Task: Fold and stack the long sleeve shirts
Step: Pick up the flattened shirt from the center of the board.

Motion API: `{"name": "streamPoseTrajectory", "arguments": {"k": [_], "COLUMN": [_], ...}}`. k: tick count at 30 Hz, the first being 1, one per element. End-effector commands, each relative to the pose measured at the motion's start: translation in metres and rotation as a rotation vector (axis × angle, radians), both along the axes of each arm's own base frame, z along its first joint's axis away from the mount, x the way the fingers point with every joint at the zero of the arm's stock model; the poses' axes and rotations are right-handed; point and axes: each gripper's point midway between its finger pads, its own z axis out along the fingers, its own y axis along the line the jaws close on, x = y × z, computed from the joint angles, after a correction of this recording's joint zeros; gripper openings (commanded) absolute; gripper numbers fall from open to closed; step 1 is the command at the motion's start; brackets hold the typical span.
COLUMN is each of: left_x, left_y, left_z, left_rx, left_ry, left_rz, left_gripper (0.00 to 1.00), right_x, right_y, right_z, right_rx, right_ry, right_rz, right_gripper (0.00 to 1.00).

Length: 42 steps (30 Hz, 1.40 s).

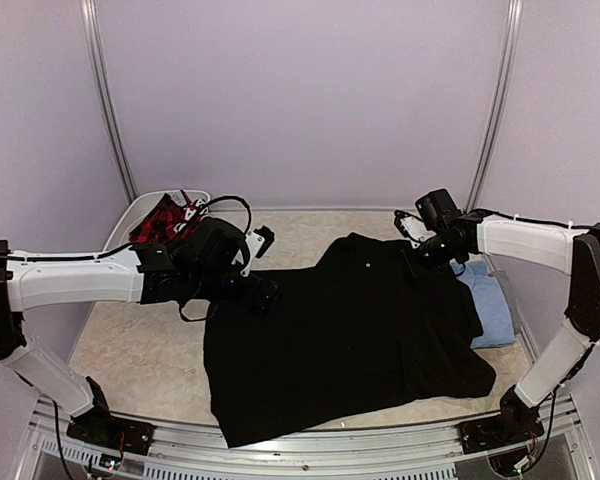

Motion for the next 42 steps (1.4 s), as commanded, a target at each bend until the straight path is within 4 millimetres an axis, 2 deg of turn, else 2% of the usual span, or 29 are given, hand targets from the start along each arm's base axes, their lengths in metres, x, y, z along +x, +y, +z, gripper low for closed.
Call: {"name": "streamPoseTrajectory", "arguments": {"k": [1,5,7,15,18,21,26,28,33,39,42], "left_x": [-0.008,-0.008,-0.008,-0.007,-0.008,-0.008,-0.008,-0.01,-0.014,-0.043,-0.072], "left_y": [-0.004,-0.003,-0.002,0.0,-0.001,-0.002,-0.001,0.0,0.003,-0.006,-0.017], "left_z": [0.0,-0.002,-0.004,-0.012,-0.012,-0.013,-0.018,-0.02,-0.024,-0.024,-0.023], "left_rx": [0.003,0.017,0.026,0.061,0.066,0.074,0.092,0.097,0.115,0.072,0.073], "left_ry": [0.014,0.011,0.012,0.012,0.013,0.012,0.019,0.024,0.045,0.134,0.131], "left_rz": [-0.04,-0.036,-0.031,-0.025,-0.027,-0.031,-0.027,-0.029,-0.03,-0.13,-0.232], "left_gripper": [0.99,0.99,0.99,0.99,0.99,0.99,0.99,0.99,0.99,0.99,0.99], "right_x": [0.0,0.009,0.013,0.02,0.019,0.016,0.015,0.015,0.018,0.014,0.008], "right_y": [-0.006,-0.004,-0.003,-0.001,-0.003,0.002,0.007,0.008,0.005,-0.02,-0.04], "right_z": [-0.002,-0.009,-0.014,-0.044,-0.052,-0.056,-0.054,-0.047,-0.012,0.065,0.104], "right_rx": [-0.025,-0.023,-0.025,-0.04,-0.049,-0.023,0.001,0.015,0.048,0.116,0.145], "right_ry": [0.015,0.026,0.038,0.105,0.121,0.137,0.136,0.122,0.051,-0.096,-0.181], "right_rz": [-0.005,-0.005,-0.005,0.01,0.011,0.03,0.047,0.05,0.038,-0.014,-0.052], "right_gripper": [0.19,0.45,0.51,0.54,0.52,0.44,0.15,0.0,0.0,0.0,0.0]}}
